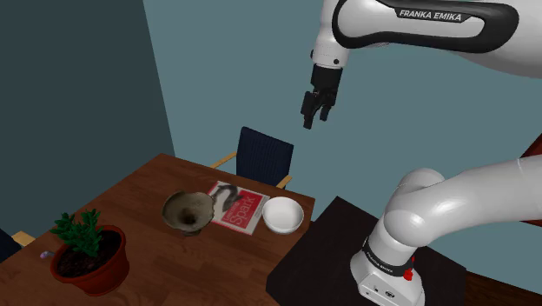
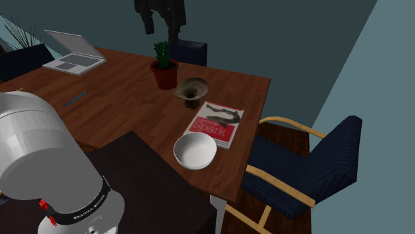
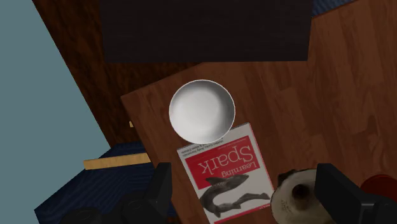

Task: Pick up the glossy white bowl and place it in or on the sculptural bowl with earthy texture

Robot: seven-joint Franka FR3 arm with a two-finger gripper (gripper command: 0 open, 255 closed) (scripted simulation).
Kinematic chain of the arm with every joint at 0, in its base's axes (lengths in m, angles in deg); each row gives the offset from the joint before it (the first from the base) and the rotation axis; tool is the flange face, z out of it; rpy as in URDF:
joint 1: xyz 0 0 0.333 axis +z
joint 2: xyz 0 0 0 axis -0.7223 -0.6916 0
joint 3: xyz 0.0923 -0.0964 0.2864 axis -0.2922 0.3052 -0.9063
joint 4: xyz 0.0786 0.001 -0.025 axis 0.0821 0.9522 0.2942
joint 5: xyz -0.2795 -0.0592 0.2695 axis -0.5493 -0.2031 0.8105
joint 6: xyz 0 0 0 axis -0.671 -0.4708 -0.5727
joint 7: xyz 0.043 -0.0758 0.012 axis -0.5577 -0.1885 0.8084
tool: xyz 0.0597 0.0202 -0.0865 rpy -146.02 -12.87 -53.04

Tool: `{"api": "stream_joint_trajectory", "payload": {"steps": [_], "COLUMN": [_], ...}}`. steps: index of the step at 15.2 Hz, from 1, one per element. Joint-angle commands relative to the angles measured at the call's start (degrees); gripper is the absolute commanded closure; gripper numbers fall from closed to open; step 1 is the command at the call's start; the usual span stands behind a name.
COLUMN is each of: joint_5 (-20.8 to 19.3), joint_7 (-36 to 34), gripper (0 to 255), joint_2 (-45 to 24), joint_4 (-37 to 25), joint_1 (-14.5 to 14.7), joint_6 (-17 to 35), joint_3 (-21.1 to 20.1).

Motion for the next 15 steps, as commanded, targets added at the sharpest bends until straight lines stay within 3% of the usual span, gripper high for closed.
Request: {"api": "stream_joint_trajectory", "payload": {"steps": [1, 8, 15], "joint_5": [0.00, -0.79, -0.95], "joint_7": [0.00, 4.70, 9.97], "gripper": [0, 0, 0], "joint_2": [0.00, -2.38, -9.87], "joint_4": [0.00, 11.17, 18.84], "joint_1": [0.00, -0.80, -1.38], "joint_6": [0.00, 13.12, 27.70], "joint_3": [0.00, 3.63, 7.58]}}
